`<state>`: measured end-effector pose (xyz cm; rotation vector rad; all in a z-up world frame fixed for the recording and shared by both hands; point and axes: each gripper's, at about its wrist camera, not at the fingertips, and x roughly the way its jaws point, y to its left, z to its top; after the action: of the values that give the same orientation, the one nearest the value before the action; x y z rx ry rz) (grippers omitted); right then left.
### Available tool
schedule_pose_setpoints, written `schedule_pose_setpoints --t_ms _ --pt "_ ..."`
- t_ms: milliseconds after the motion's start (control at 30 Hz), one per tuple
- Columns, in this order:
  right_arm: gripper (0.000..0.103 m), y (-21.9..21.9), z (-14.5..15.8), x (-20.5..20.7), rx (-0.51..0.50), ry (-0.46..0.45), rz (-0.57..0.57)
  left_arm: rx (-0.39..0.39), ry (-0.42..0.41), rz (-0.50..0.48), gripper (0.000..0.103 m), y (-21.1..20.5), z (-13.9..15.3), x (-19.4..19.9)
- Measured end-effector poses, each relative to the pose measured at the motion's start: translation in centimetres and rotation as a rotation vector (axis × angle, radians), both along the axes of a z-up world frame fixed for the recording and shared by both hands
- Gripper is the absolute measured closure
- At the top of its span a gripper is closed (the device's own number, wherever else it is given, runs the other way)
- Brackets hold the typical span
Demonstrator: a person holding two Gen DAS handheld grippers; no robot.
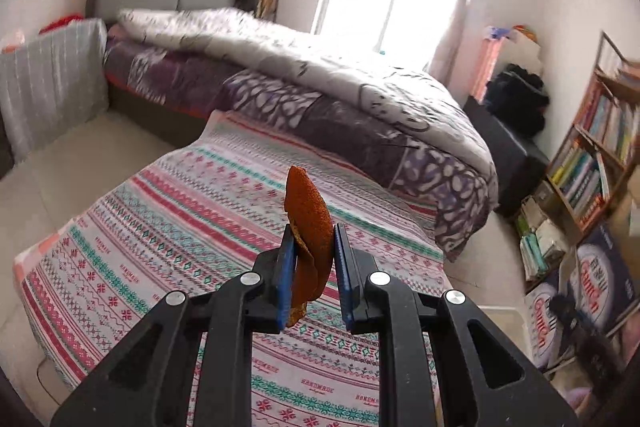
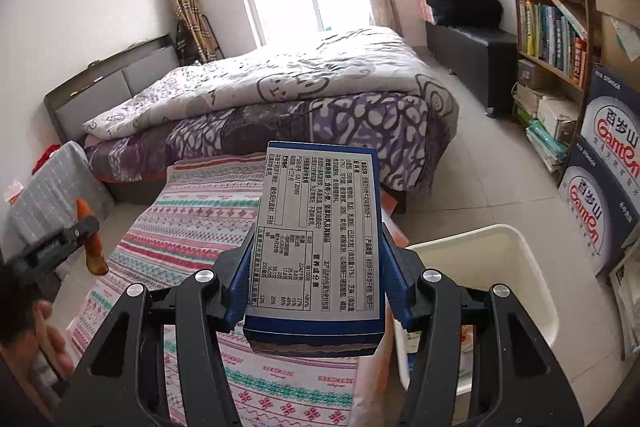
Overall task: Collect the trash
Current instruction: 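Lift and carry the orange piece and blue-white box toward the white bin, then open the right tool over the bin while the left tool opens too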
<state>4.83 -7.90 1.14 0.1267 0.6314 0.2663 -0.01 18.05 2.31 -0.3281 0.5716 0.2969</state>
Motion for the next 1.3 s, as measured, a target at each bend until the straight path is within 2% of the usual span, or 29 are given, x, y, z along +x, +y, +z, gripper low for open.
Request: schedule_pose_setpoints --t_ms 200,1000,1300 --pt "0.051 -1.6 0.2 0.0 -0.019 -0.031 -0.056 0.070 -0.019 -0.073 0.084 -3.4 0.2 0.7" --pt "0.050 -8.3 -0.4 0.6 -0.011 0.008 -0.213 0.094 -0.026 -0.232 0.084 -11.8 -0.6 2.2" --pt "0.050 -12.5 -1.0 1.3 0.024 0.062 -0.301 0.113 -0.006 -0.302 0.084 -15.6 -1.5 2.9"
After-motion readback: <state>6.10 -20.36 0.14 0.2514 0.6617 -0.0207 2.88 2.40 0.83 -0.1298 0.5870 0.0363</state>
